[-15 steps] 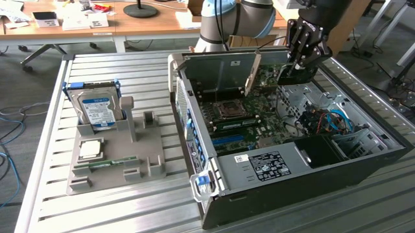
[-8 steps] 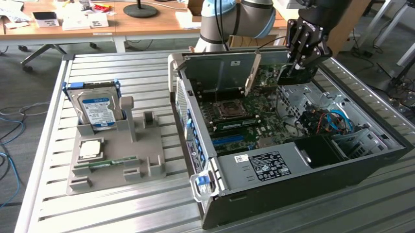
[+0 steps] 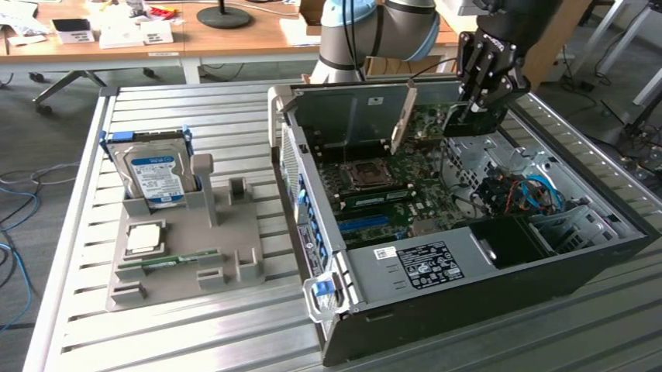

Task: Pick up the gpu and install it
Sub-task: 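Insert the gpu into the slot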

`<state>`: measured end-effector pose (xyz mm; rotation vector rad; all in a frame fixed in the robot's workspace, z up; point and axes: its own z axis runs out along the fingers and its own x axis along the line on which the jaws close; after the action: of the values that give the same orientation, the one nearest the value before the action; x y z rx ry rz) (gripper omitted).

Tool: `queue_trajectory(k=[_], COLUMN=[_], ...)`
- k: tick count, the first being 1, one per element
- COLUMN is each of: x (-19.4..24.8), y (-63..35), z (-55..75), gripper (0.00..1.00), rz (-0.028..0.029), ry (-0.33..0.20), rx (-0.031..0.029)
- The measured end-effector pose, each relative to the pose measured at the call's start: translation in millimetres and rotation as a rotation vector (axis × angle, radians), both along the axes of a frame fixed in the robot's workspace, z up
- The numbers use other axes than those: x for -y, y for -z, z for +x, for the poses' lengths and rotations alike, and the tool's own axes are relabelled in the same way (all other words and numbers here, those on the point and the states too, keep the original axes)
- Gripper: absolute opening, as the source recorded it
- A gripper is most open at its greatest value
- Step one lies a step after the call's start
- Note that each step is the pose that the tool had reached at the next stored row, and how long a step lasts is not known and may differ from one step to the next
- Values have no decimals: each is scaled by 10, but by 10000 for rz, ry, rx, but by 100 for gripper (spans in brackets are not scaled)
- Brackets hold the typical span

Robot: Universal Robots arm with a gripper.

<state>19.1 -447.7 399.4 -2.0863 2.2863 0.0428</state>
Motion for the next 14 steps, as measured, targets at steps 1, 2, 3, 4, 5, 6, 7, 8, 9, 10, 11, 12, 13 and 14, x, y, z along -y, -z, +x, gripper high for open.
queue_trajectory(k=[1, 2, 3, 4, 5, 6, 7, 8, 9, 10, 11, 12, 13, 14], x=[0, 0, 0, 0, 0, 0, 0, 0, 0, 0, 0, 0, 0, 0], y=[12, 26, 39, 50, 69, 82, 90, 96, 103, 108, 115, 128, 145, 163], z=[-2, -5, -6, -8, -15, -24, -40, -62, -81, -97, -112, -126, -141, -152], gripper=[27, 27, 27, 27, 27, 27, 27, 27, 27, 27, 27, 27, 27, 27], rz=[1, 1, 1, -1, -3, -5, -5, -5, -4, -5, -4, -4, -3, -4], ry=[0, 2, 1, 1, 3, 3, 3, 4, 3, 6, 7, 8, 9, 10], rx=[0, 1, 1, 0, 0, 0, 0, 0, 1, 0, 0, 0, -1, -6])
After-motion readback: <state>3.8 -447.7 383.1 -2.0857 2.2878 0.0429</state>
